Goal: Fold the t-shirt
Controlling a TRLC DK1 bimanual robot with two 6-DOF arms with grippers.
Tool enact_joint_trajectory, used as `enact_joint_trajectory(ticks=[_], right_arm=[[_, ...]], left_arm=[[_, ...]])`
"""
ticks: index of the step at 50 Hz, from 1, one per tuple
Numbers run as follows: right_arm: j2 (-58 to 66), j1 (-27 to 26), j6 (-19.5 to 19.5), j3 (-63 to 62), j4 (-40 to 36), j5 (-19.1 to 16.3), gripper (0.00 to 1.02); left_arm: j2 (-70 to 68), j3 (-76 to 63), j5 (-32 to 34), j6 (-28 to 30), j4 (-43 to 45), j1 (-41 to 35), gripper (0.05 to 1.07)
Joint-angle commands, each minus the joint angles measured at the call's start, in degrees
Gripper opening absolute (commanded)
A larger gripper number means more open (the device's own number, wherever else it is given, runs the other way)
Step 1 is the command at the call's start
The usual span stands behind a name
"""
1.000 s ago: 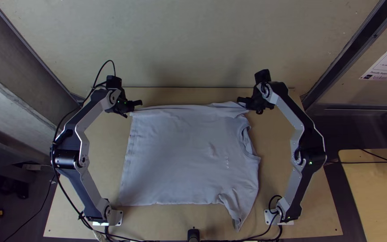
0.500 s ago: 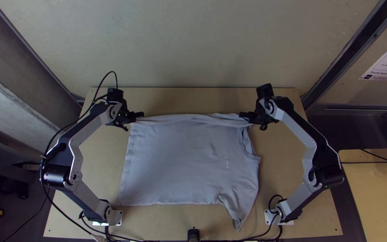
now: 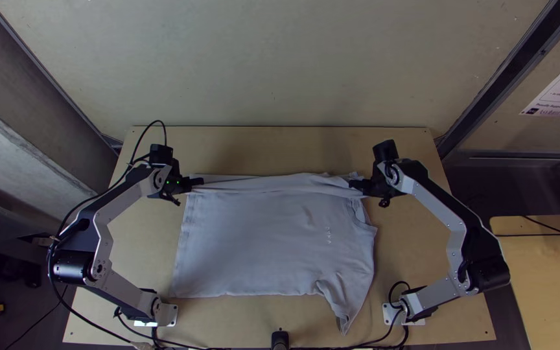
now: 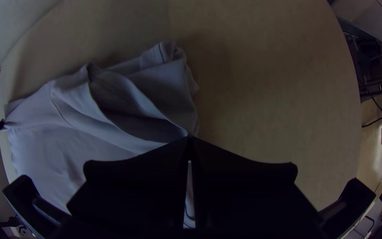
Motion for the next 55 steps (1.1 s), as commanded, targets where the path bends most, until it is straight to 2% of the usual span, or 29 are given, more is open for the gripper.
enact_joint_trajectory(ticks=[1, 32, 33, 35, 37, 39, 42, 46, 48, 52, 53, 55], right_arm=[[-1.45, 0.21, -0.44, -3.59, 0.59, 1.38, 0.02], [1.45, -2.51, -0.61, -14.48, 11.05, 2.79, 0.02], [1.63, -2.6, -0.7, -14.48, 11.23, 2.88, 0.02], [1.72, -2.86, -0.88, -14.48, 11.32, 3.49, 0.03], [1.81, -3.21, -0.88, -14.48, 11.23, 4.02, 0.11], [1.63, -3.3, -0.88, -14.57, 11.05, 4.81, 0.19], [0.49, -3.65, -0.88, -14.84, 10.61, 5.43, 0.28], [-2.33, -4.18, -0.88, -15.71, 10.17, 5.43, 0.48], [-4.08, -4.44, -0.88, -16.33, 10.09, 5.43, 0.58], [-7.6, -4.97, -0.88, -17.03, 8.68, 5.34, 0.94], [-8.57, -5.06, -0.88, -17.12, 8.15, 5.34, 0.99], [-10.32, -5.23, -0.88, -16.95, 7.19, 5.34, 0.99]], left_arm=[[-1.78, -3.14, 0.11, 0.96, 0.99, 0.99, 0.08], [-1.87, -13.69, 0.19, 1.05, 5.91, 1.17, 0.09], [-1.95, -14.13, 0.19, 0.96, 6.0, 1.08, 0.13], [-2.04, -14.75, 0.19, 0.61, 6.0, 1.08, 0.3], [-2.22, -15.1, 0.19, 0.43, 5.73, 1.17, 0.44], [-2.48, -15.27, 0.19, 0.43, 5.47, 1.17, 0.51], [-3.19, -15.27, 0.37, -0.1, 4.68, 1.34, 0.72], [-3.98, -14.57, 4.68, -0.1, 2.57, 1.78, 0.99], [-4.86, -13.95, 4.94, -0.1, 1.69, 1.96, 1.01], [-7.84, -13.51, 5.2, -0.01, 1.87, 2.13, 1.02], [-8.46, -13.16, 5.47, -0.01, 1.78, 2.22, 1.02], [-9.78, -12.72, 5.99, -0.01, 1.69, 2.66, 1.02]])
